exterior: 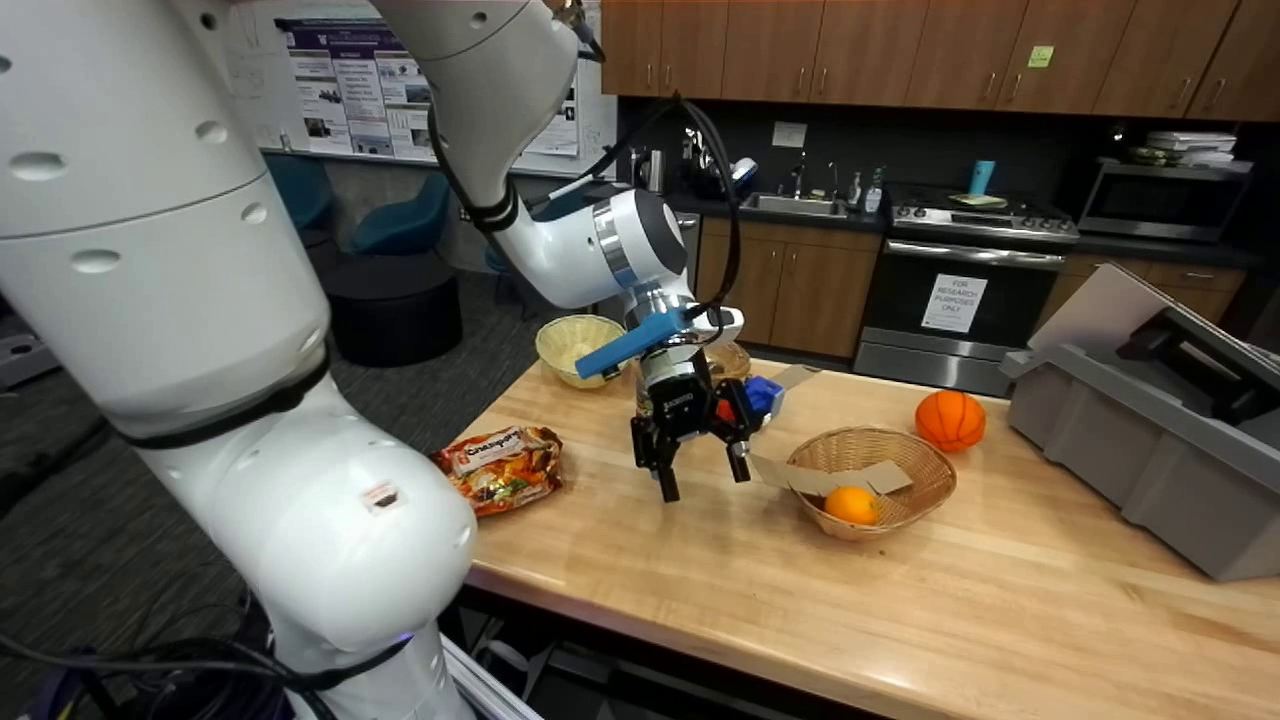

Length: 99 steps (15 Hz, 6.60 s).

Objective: Move the brown paper to the table

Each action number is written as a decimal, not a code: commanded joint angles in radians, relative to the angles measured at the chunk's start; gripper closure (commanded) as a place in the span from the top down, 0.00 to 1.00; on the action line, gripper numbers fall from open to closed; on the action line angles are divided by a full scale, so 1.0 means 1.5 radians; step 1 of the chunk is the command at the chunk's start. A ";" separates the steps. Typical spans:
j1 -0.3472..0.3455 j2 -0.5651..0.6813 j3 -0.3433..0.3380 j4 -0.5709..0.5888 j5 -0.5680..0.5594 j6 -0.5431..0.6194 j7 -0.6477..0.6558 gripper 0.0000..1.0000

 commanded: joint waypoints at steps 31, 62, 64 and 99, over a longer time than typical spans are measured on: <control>0.017 0.078 0.003 0.125 -0.044 -0.050 -0.010 1.00; 0.026 0.097 0.004 0.151 -0.021 -0.158 -0.011 1.00; 0.027 0.097 0.004 0.152 -0.021 -0.160 -0.011 1.00; 0.036 0.252 -0.036 0.257 -0.080 -0.276 -0.002 1.00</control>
